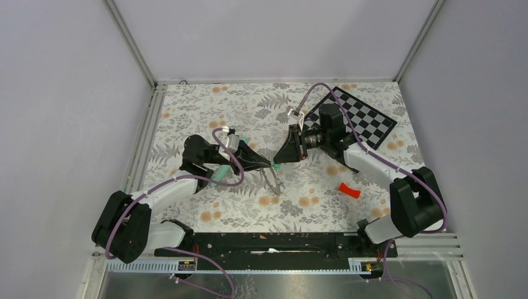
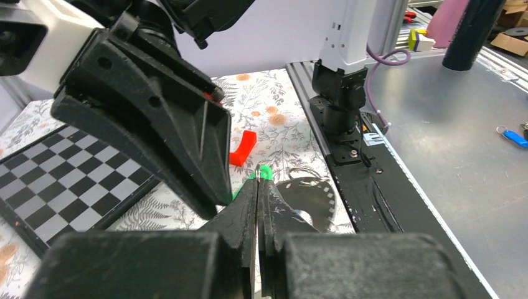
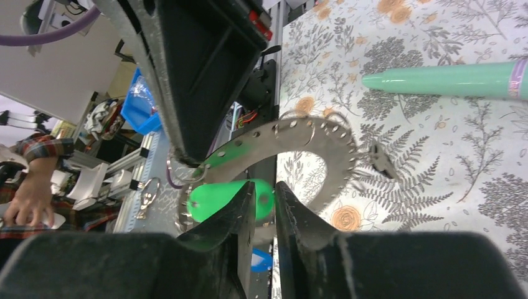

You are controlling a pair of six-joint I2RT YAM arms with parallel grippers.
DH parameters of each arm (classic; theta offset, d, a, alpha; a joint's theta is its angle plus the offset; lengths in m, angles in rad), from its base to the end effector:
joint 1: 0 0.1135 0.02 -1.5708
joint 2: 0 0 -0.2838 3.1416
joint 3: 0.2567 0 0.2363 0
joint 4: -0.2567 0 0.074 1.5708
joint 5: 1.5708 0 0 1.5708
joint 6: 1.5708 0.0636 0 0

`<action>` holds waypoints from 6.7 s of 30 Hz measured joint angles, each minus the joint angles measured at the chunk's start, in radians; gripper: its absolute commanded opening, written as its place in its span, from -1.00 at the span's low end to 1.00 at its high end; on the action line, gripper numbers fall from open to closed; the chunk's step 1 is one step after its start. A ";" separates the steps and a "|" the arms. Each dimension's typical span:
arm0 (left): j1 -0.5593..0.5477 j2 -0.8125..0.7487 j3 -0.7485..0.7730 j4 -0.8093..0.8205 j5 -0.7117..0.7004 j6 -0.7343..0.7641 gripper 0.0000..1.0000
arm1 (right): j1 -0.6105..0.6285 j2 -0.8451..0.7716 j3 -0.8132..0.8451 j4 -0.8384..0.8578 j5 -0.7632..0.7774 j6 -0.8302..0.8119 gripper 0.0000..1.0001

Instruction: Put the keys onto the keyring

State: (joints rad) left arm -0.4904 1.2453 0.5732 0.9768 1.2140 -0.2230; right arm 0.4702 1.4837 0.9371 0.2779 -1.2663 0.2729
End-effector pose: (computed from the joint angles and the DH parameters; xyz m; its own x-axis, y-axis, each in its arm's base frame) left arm 0.1812 -0.1643 0.3159 0.0473 -0.1128 -0.9925 0.9879 -0.1413 0.0632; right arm 0.2502 0.1952 0.3040 -0.4855 -0.1561 -0.8602 -0.8566 -0.1115 0.5038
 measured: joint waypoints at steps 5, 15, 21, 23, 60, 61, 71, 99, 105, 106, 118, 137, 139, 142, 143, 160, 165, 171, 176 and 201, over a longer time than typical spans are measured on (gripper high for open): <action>-0.006 0.000 -0.011 0.062 0.023 -0.037 -1.00 | -0.001 -0.028 0.000 -0.042 0.026 -0.078 -0.32; -0.006 0.001 -0.021 0.164 0.014 -0.128 -1.00 | -0.001 -0.224 0.021 -0.338 0.120 -0.417 -0.19; -0.006 0.015 -0.026 0.221 -0.019 -0.196 -1.00 | -0.001 -0.261 0.107 -0.486 0.157 -0.553 -0.05; -0.006 0.023 -0.026 0.236 -0.042 -0.225 -1.00 | -0.001 -0.264 0.123 -0.510 0.160 -0.576 -0.05; -0.014 0.087 -0.054 0.365 -0.206 -0.388 -1.00 | 0.056 -0.172 0.172 -0.448 0.190 -0.473 -0.24; -0.014 0.088 -0.054 0.365 -0.207 -0.388 -1.00 | 0.056 -0.172 0.172 -0.448 0.191 -0.473 -0.27; -0.014 0.088 -0.054 0.356 -0.220 -0.387 -1.00 | 0.067 -0.166 0.172 -0.444 0.192 -0.467 -0.45; -0.017 0.072 0.041 0.007 -0.213 -0.140 -0.19 | 0.094 -0.162 0.273 -0.680 0.355 -0.636 -1.00; -0.017 0.071 0.185 -0.358 -0.182 0.133 0.13 | 0.122 -0.162 0.317 -0.787 0.457 -0.716 -1.00; -0.017 0.071 0.203 -0.404 -0.178 0.168 0.13 | 0.127 -0.162 0.321 -0.800 0.471 -0.726 -1.00; -0.024 0.072 0.290 -0.678 -0.124 0.367 -0.27 | 0.163 -0.119 0.388 -0.924 0.569 -0.775 -1.00; -0.052 0.072 0.291 -0.698 -0.101 0.381 -0.55 | 0.177 -0.097 0.389 -0.942 0.576 -0.774 -1.00; -0.056 0.074 0.291 -0.699 -0.099 0.382 -0.60 | 0.178 -0.097 0.389 -0.942 0.576 -0.774 -1.00; -0.059 0.082 0.291 -0.702 -0.096 0.385 -0.68 | 0.178 -0.097 0.389 -0.942 0.577 -0.774 -1.00; -0.059 0.083 0.291 -0.702 -0.095 0.385 -0.73 | 0.178 -0.097 0.389 -0.942 0.577 -0.774 -1.00; -0.063 0.083 0.261 -0.631 -0.068 0.315 -1.00 | 0.179 -0.130 0.349 -0.899 0.592 -0.773 -0.84; -0.062 0.072 0.175 -0.410 -0.063 0.140 -1.00 | 0.177 -0.175 0.304 -0.866 0.569 -0.761 -0.44; -0.056 0.071 0.142 -0.264 -0.058 0.006 -1.00 | 0.146 -0.221 0.267 -0.840 0.537 -0.743 -0.27; -0.056 0.071 0.138 -0.206 -0.058 -0.040 -1.00 | 0.135 -0.224 0.262 -0.822 0.497 -0.727 -0.28; -0.051 0.074 0.085 0.061 -0.035 -0.200 -1.00 | 0.128 -0.209 0.234 -0.750 0.369 -0.666 -0.85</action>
State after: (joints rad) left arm -0.5419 1.3197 0.6582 1.0378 1.1786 -0.4225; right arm 0.5983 1.2743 1.1709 -0.4725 -0.8978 -0.3935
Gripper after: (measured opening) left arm 0.010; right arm 0.051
